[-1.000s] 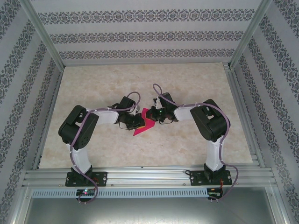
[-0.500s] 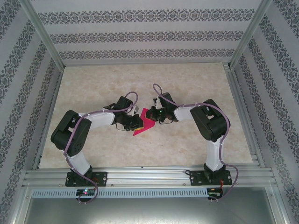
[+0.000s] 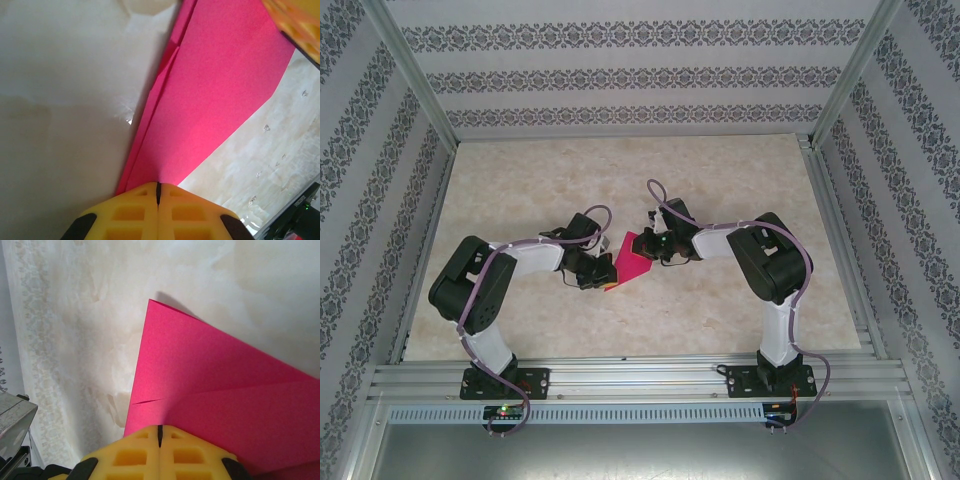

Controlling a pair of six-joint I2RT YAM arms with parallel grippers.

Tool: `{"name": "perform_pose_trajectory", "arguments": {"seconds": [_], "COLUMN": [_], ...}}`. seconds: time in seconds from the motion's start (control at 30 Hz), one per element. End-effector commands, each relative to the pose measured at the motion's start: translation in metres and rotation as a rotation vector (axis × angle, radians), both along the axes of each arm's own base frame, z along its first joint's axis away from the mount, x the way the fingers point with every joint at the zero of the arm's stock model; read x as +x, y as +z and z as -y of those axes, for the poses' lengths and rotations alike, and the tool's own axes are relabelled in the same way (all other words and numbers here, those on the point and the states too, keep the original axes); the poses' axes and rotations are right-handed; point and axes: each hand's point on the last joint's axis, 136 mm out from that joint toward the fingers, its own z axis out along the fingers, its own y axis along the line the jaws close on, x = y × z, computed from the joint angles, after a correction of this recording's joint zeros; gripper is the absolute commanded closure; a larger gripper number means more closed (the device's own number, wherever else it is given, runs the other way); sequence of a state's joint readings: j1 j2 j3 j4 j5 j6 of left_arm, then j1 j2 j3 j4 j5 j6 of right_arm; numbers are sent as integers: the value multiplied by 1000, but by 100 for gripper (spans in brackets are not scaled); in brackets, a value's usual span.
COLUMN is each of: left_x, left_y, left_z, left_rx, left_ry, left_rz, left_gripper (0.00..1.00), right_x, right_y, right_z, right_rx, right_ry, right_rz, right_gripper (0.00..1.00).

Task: Fold a paper plane with a square sheet of paper (pick it up from the middle)
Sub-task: Fourth fold the wing at the center of the table.

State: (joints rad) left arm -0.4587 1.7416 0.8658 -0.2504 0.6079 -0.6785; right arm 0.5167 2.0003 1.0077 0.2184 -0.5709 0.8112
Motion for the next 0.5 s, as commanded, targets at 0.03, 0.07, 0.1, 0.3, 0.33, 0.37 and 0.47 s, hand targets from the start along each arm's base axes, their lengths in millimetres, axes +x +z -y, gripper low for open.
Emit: {"name": "perform_pose_trajectory", "arguments": {"seconds": [0.03, 0.07, 0.1, 0.3, 0.33, 0.37, 0.47], "left_x": [-40, -43, -45, -49, -48, -47, -40], "left_y": [-31, -30, -28, -22, -21, -22, -18], "left_z": [-39, -39, -39, -40, -40, -41, -38], "left_rx": [170, 163, 152, 113, 100, 82, -44], "left_ry": [1, 2, 2, 19, 33, 50, 136], "left_rz": [-115, -116, -114, -119, -120, -126, -164], "left_gripper": [94, 94, 94, 96, 96, 96, 98], "right_x": [-33, -33, -33, -33, -33, -34, -34], "right_y": [-63, -63, -64, -66, -67, -67, -67], "right_z": [43, 43, 42, 45, 45, 45, 44], "right_rx": [-201, -200, -203, -207, -208, -208, -208], "right_ry": [-40, -40, -38, -40, -39, -39, -34], "right_rz": [-179, -179, -180, -186, -188, -188, -187], "right_gripper": [96, 96, 96, 96, 96, 96, 96]}}
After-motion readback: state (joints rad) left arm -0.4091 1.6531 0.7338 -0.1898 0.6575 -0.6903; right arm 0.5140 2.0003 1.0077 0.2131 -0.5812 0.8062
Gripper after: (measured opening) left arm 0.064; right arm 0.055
